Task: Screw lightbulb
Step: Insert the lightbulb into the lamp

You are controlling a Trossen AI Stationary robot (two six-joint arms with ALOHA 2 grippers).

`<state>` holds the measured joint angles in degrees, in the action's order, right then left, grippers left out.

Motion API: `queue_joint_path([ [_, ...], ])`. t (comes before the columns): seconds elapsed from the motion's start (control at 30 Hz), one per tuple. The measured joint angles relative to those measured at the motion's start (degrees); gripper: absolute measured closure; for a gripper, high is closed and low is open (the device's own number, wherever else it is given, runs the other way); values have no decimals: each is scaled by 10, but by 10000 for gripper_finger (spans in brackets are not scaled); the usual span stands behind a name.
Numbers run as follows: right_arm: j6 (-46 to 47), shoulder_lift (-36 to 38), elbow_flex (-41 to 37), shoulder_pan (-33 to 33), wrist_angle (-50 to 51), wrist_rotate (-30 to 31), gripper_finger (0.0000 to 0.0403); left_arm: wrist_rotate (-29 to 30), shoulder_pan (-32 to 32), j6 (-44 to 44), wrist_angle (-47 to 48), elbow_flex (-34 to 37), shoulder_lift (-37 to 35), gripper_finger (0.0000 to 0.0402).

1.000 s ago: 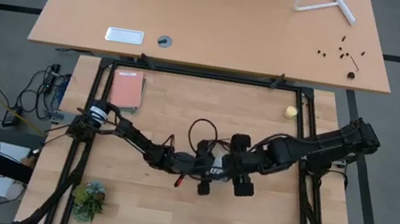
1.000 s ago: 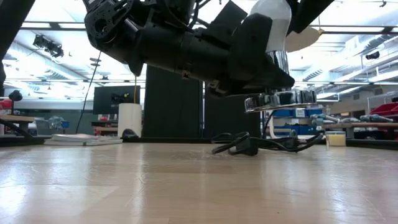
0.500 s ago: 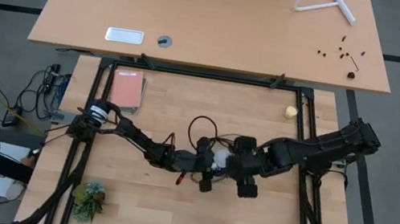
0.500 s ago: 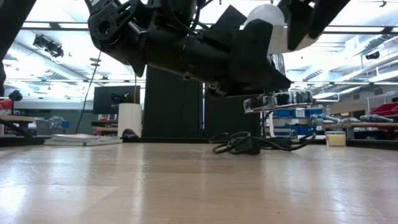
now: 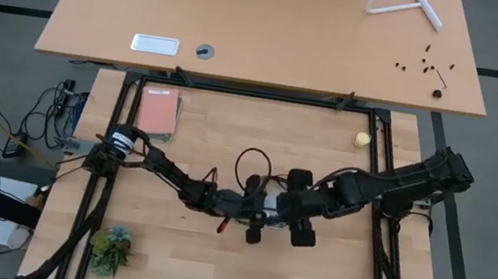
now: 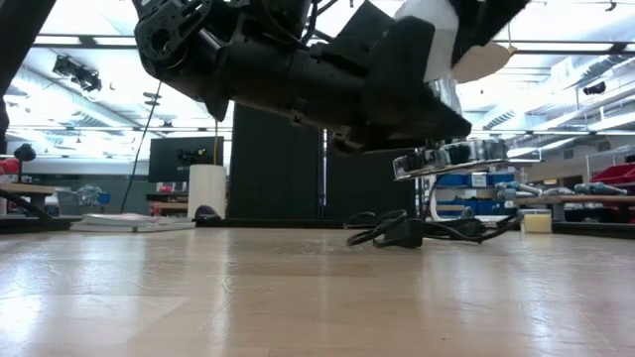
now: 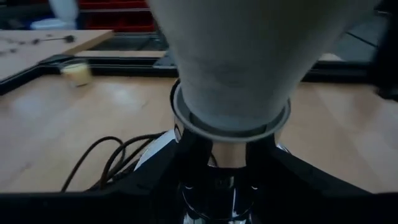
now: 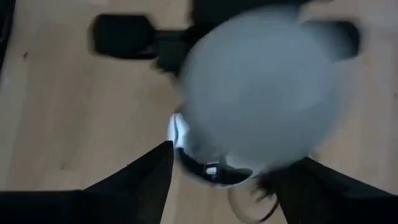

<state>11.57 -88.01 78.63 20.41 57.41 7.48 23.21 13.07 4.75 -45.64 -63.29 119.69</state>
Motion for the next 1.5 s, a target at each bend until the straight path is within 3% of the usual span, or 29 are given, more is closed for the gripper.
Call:
queue_joint_path([
  [0.13,18,0,0,16,1,-33,142,54,-4,20,1,0,0,206],
  [0.27,16,0,0,25,7,-31,144,61,-2,17,2,0,0,207],
  [0.43,22,0,0,2,46,28,143,6,-3,-10,1,0,0,206],
  [0.7,-20,0,0,-14,47,30,124,-77,-2,-43,4,0,0,206],
  [1.2,-63,-24,20,-15,72,-1,56,-90,-6,4,29,0,0,207],
  [1.5,-36,-24,50,-15,118,-1,52,-87,-12,48,93,-22,-3,209],
])
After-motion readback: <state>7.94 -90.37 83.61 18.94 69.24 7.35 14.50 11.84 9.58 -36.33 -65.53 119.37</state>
